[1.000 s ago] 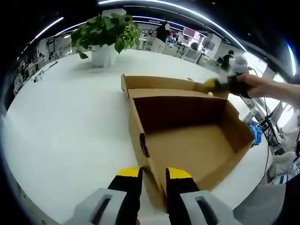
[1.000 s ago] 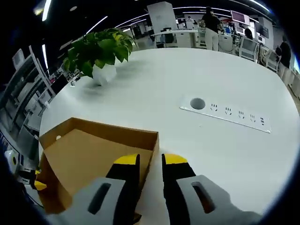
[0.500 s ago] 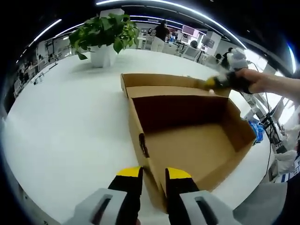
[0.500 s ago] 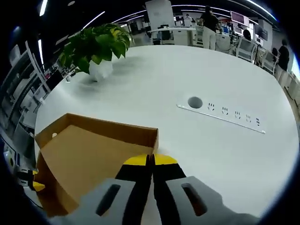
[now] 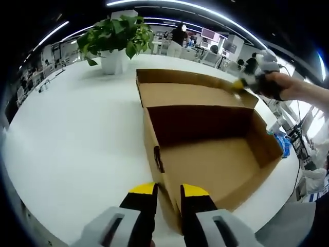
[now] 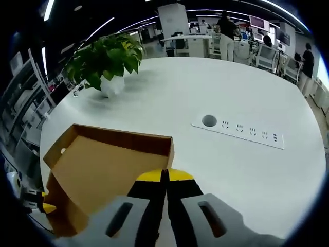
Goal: Operate the shoe box by opening the lid, removing the specified soft item, and placing it in the target area until the item is outside and the box remains undamaged.
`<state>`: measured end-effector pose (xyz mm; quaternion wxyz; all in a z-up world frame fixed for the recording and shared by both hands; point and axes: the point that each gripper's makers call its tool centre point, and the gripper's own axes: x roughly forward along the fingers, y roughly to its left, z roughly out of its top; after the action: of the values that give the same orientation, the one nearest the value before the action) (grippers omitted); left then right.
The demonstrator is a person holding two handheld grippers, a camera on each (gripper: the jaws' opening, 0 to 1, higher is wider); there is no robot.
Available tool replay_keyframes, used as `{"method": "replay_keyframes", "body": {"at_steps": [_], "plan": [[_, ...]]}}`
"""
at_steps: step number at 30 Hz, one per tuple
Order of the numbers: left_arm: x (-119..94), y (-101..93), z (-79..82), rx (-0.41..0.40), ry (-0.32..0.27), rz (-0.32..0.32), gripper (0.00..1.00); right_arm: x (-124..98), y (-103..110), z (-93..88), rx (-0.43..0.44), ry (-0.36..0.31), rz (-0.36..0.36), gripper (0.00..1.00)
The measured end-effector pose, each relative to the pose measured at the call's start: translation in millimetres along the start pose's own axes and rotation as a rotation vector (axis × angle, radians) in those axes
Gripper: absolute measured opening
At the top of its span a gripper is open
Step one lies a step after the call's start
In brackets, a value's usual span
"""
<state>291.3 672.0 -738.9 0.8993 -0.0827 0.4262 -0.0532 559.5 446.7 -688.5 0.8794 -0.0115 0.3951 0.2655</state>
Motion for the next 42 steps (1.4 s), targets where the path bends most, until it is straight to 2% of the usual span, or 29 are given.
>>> {"method": "replay_keyframes", "body": {"at_steps": [15,26,35,42], "plan": [[0,-0.5,1.5,-0.035,0.016,0.045,0.13,-45,15,25.6,-0.070,-0.100,0.005,0.00],[2,0.1,2.3,-0.050,0.013,0.057,0.12,-65,21,39.2,-0.123,-0.147,0.031,0.00],[2,-0.6,2.6,-0.060,0.014,0.063,0.12,-92,30,32.9,-0.153,-0.179,0.043,0.00],[-1,-6.1,2.5,-0.065,0.012,0.068,0.12,-105,32,25.0,-0.190,-0.194,0.043,0.00]]}}
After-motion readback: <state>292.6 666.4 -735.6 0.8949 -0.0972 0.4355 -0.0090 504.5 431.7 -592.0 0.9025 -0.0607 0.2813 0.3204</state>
